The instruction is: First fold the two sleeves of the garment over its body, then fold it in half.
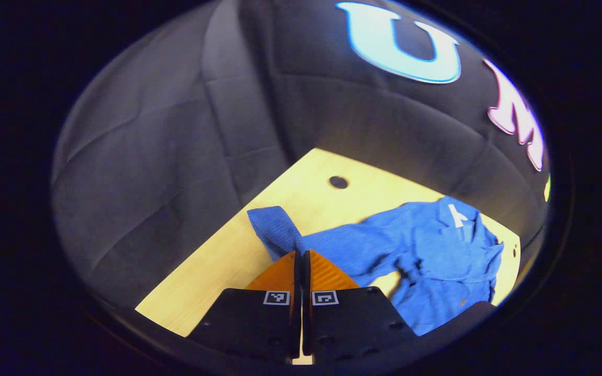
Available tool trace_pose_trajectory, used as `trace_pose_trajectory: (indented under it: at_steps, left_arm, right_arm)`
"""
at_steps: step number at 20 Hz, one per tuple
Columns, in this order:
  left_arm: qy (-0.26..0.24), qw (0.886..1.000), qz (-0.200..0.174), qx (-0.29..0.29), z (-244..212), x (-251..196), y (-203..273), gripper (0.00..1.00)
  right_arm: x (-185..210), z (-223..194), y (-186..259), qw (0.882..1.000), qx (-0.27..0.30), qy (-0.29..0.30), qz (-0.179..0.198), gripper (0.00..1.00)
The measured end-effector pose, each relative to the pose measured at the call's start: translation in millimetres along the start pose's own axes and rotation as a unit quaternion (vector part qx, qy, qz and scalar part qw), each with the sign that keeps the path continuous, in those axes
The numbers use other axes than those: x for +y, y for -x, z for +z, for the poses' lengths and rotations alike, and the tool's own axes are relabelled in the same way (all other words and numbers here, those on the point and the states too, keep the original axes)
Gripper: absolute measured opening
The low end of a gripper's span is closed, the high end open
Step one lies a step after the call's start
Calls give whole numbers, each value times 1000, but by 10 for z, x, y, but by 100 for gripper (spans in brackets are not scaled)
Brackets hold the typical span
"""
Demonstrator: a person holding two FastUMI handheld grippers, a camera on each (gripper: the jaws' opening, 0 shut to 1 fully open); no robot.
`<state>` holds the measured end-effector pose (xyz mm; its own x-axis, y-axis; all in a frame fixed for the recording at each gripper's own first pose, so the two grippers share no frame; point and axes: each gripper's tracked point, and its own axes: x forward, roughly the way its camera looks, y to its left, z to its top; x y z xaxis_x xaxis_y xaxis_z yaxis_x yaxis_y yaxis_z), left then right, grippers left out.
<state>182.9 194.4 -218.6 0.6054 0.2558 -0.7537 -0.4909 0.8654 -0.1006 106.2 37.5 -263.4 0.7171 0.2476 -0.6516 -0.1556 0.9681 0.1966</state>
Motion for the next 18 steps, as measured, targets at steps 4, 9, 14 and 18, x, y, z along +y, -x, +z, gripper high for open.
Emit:
trace_pose_trajectory:
  at_steps: [4,9,14,18]
  left_arm:
    - [-70,995,-68,-34,229,-1114,143,0]
    - [-128,979,-158,-29,61,-2516,326,0]
    - [-161,964,-213,-2,-357,-3650,308,0]
    - [-171,957,-232,29,-755,-4205,277,0]
  right_arm:
    - [-258,-117,62,1000,3,-9,-17,96]
    - [-771,-249,153,998,11,-26,-52,96]
    - [-1251,-357,266,995,20,-50,-85,96]
    - [-1598,-379,390,993,20,-49,-106,96]
